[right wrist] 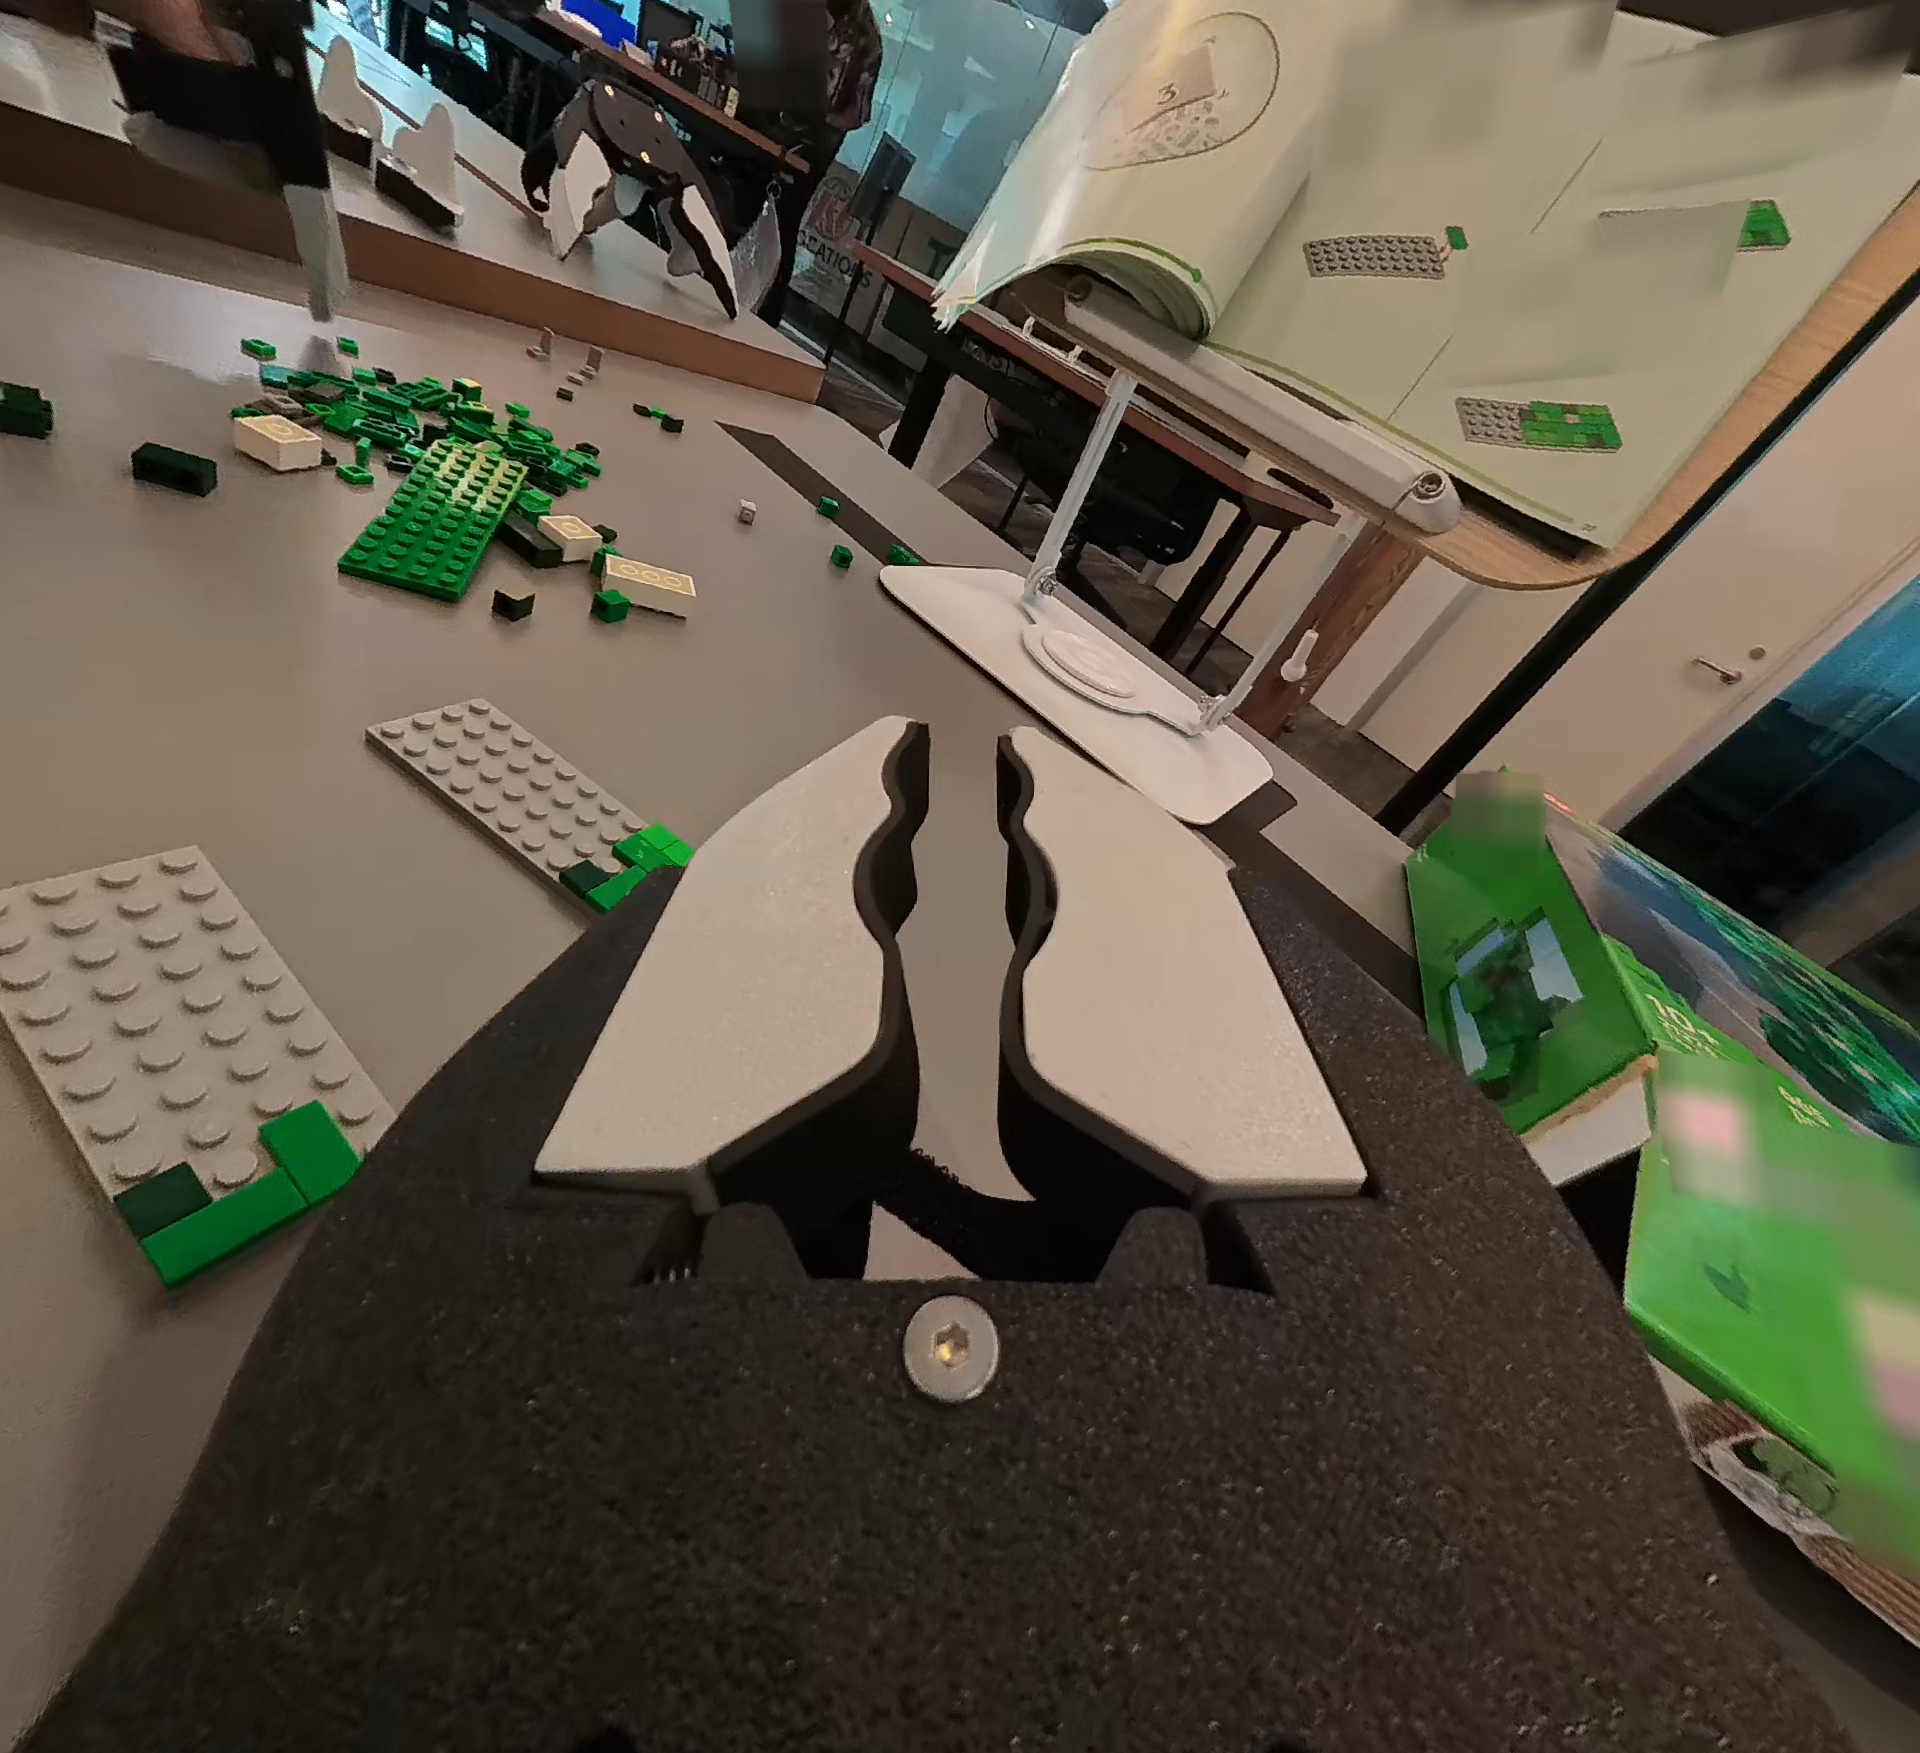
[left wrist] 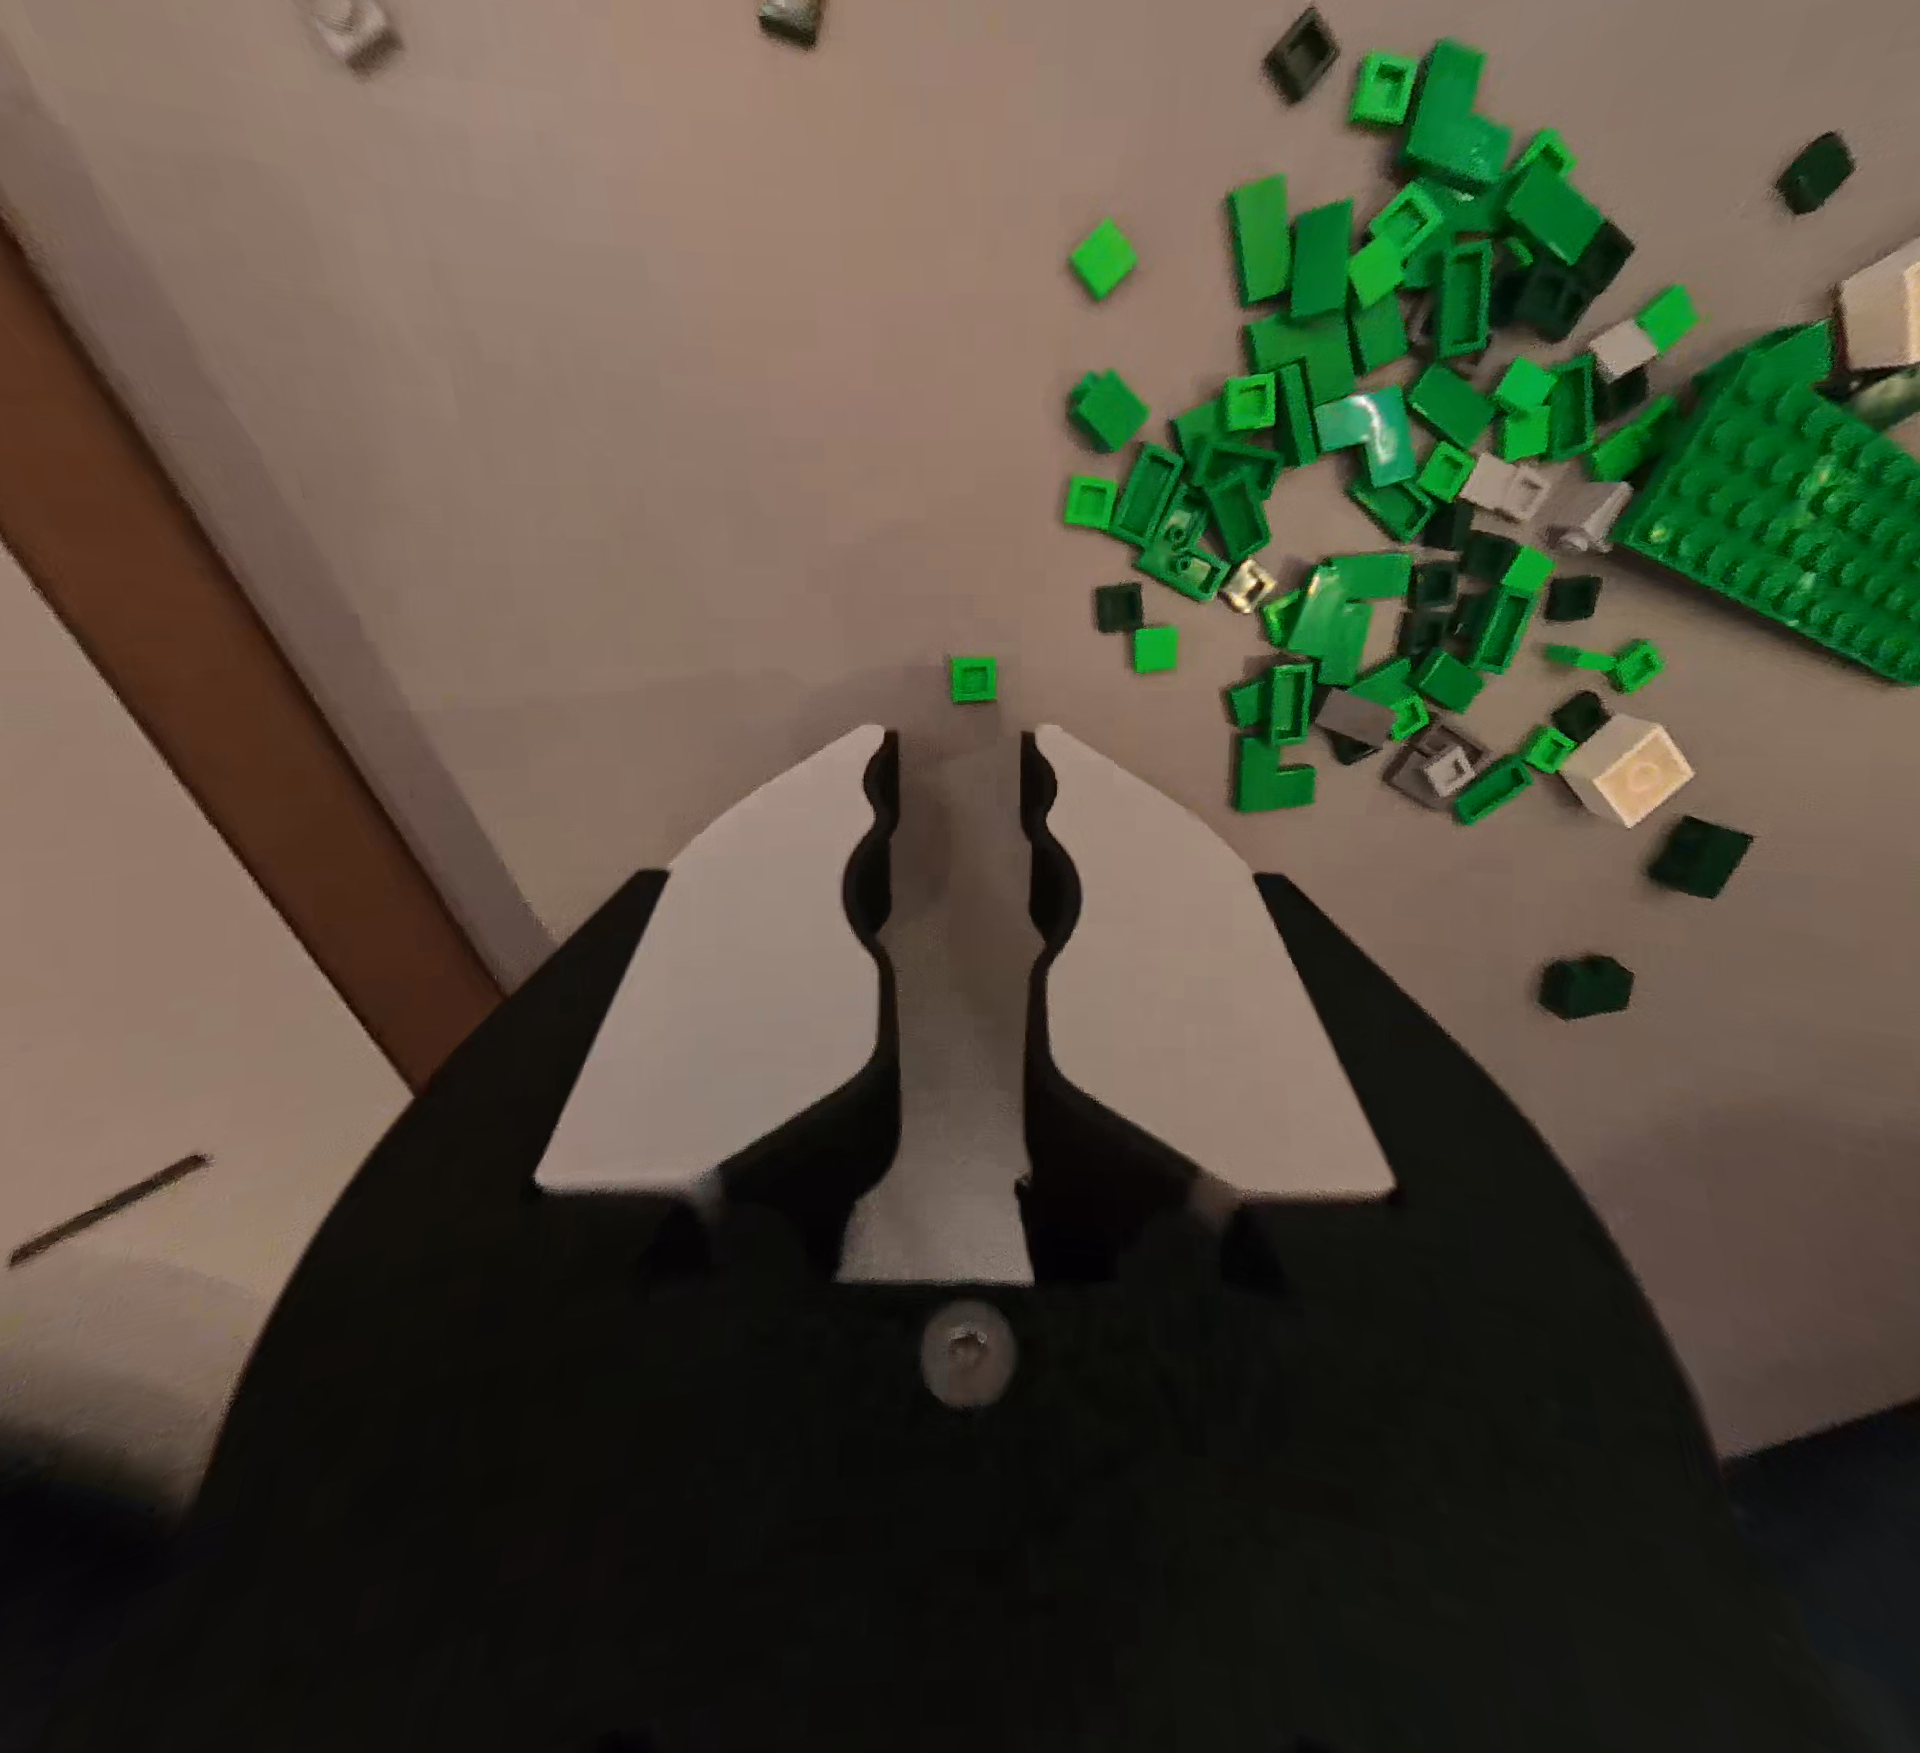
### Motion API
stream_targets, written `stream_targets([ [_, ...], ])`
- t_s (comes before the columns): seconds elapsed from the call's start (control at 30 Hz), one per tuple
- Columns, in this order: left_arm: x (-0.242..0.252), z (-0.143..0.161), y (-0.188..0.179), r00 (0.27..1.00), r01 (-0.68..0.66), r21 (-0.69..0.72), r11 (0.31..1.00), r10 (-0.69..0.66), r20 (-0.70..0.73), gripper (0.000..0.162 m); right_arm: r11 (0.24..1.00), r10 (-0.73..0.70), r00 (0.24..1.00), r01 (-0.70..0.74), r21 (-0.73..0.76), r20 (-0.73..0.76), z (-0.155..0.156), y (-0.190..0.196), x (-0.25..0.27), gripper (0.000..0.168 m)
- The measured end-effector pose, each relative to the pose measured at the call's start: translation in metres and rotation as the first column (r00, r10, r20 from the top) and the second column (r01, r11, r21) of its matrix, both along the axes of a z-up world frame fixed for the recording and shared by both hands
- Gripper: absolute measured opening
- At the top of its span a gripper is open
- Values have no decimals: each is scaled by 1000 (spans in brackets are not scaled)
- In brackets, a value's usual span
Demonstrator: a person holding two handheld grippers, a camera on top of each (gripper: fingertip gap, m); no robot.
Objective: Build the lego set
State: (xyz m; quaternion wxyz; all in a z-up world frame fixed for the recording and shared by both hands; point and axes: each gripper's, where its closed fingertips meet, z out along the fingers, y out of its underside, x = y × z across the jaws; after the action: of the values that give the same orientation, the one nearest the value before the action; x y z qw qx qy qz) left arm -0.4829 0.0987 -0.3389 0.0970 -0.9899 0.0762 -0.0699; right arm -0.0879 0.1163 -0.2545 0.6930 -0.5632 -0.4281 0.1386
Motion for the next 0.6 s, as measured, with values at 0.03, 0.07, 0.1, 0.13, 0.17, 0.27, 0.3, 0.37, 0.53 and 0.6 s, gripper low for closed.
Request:
stream_targets([
  [0.03, 1, -1, 1, 1000, -7, -18, 1000, 7, -9, 22, 1000, 1, 1000, -1, 2, 3, 0, 0, 0, 12],
  [0.07, 0, -3, 2, 999, -3, -29, 1000, 2, -32, 22, 1000, 2, 1000, -2, 3, 5, 0, 0, -1, 12],
  [0.1, -1, -4, 5, 999, -1, -26, 1000, -1, -53, 22, 1000, 5, 1000, -5, 3, 6, -1, -1, -1, 12],
  [0.13, 1, -4, 9, 998, 3, -18, 1000, -4, -57, 21, 1000, 6, 1000, -6, 3, 7, -1, -1, -1, 12],
  [0.17, 2, -4, 11, 998, 1, -14, 1000, -2, -60, 20, 1000, 6, 1000, -6, 2, 6, -1, -1, -1, 12],
  [0.27, -1, -8, 12, 996, -2, -43, 999, -2, -87, 14, 1000, 7, 1000, -7, 0, 7, -1, -1, -1, 12],
  [0.3, -1, -8, 12, 996, -6, -43, 999, 2, -90, 12, 1000, 8, 1000, -8, 1, 7, -1, -1, -1, 12],
  [0.37, 0, -8, 11, 997, -17, -56, 998, 13, -75, 15, 1000, 9, 1000, -9, 0, 7, -1, -1, -1, 12],
  [0.53, -1, -8, 6, 995, -20, -80, 997, 13, -96, 16, 1000, 12, 1000, -12, -2, 10, -2, -1, -2, 12],
  [0.6, -3, -9, 6, 994, -20, -79, 997, 11, -106, 12, 1000, 12, 1000, -12, 0, 13, -2, -1, -2, 12],
])
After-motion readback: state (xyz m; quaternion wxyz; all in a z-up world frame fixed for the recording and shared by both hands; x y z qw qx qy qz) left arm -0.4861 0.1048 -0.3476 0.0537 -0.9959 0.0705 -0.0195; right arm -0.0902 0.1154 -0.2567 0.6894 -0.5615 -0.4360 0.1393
